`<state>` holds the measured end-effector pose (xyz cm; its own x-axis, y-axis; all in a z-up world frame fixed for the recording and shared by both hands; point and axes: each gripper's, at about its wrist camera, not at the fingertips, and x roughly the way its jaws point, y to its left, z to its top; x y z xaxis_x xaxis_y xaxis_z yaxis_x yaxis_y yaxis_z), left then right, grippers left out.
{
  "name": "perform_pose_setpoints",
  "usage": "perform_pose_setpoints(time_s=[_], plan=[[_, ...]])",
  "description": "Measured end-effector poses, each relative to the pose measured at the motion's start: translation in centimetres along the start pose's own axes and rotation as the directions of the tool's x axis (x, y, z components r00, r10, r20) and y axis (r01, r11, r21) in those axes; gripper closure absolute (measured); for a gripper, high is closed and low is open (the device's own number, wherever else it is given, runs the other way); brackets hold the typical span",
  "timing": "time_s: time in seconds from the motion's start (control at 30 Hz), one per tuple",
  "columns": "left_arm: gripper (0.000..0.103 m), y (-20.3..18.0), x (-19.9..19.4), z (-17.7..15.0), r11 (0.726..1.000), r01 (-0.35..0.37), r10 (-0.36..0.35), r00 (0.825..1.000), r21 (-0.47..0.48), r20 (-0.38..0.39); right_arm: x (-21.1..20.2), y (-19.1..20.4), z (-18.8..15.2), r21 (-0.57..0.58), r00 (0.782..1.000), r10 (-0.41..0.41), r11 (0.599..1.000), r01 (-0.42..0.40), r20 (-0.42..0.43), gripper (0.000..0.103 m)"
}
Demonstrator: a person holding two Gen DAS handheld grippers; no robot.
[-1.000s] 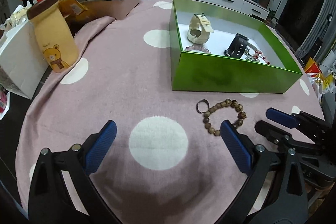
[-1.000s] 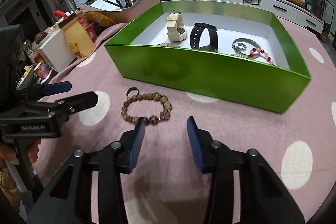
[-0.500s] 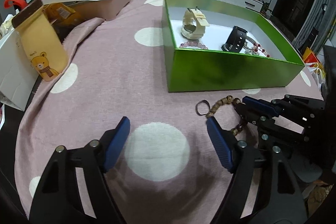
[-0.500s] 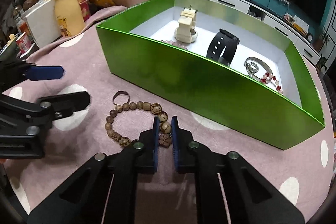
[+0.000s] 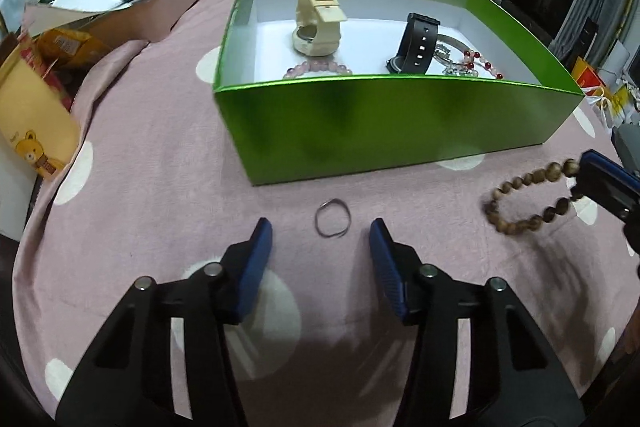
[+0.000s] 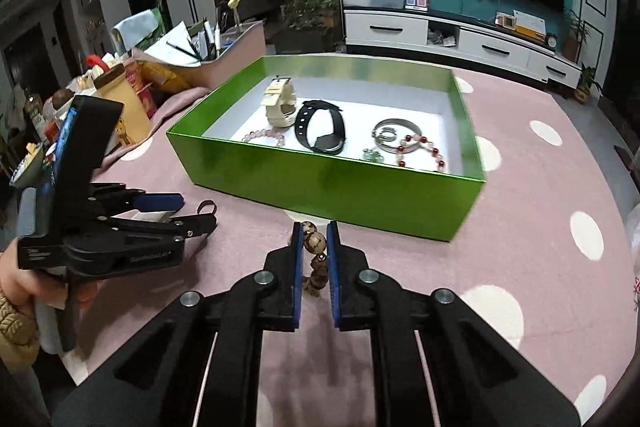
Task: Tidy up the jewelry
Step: 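Grasp the brown wooden bead bracelet with the right tool while the left tool grasps the small silver ring, then carry the wooden bracelet and small ring with both tools into the green box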
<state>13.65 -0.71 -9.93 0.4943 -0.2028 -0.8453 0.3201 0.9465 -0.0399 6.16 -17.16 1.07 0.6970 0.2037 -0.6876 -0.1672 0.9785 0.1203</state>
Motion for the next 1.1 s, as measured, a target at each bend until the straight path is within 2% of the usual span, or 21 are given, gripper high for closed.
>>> perform_pose_setpoints(time_s=[0.07,0.1,0.23,0.6,1.1], plan=[[0.064,-0.3,0.1,0.1,1.0,-0.01,0.009,1.0,0.012,0.007,-0.5,-0.3,-0.1,0.011,1.0,0.006,1.0,-0.006,0.009,0.092],[0.066,-0.5,0.1,0.1,1.0,-0.02,0.019,1.0,0.022,0.013,-0.8,-0.4,-0.3,0.015,1.0,0.008,1.0,-0.008,0.013,0.092],[0.085,-0.8,0.0,0.1,0.999,-0.002,0.001,1.0,0.039,0.028,-1.0,-0.5,-0.3,0.027,1.0,0.016,0.999,-0.016,0.026,0.092],[0.086,-0.7,-0.2,-0.4,0.999,0.02,-0.022,0.999,0.031,0.048,-1.5,-1.2,-0.6,0.058,0.999,0.01,0.998,-0.012,0.034,0.092],[0.085,-0.6,-4.8,-1.5,1.0,0.024,-0.025,0.994,0.005,0.107,-3.4,-1.5,-0.7,0.079,0.996,0.019,0.997,-0.025,0.082,0.092]])
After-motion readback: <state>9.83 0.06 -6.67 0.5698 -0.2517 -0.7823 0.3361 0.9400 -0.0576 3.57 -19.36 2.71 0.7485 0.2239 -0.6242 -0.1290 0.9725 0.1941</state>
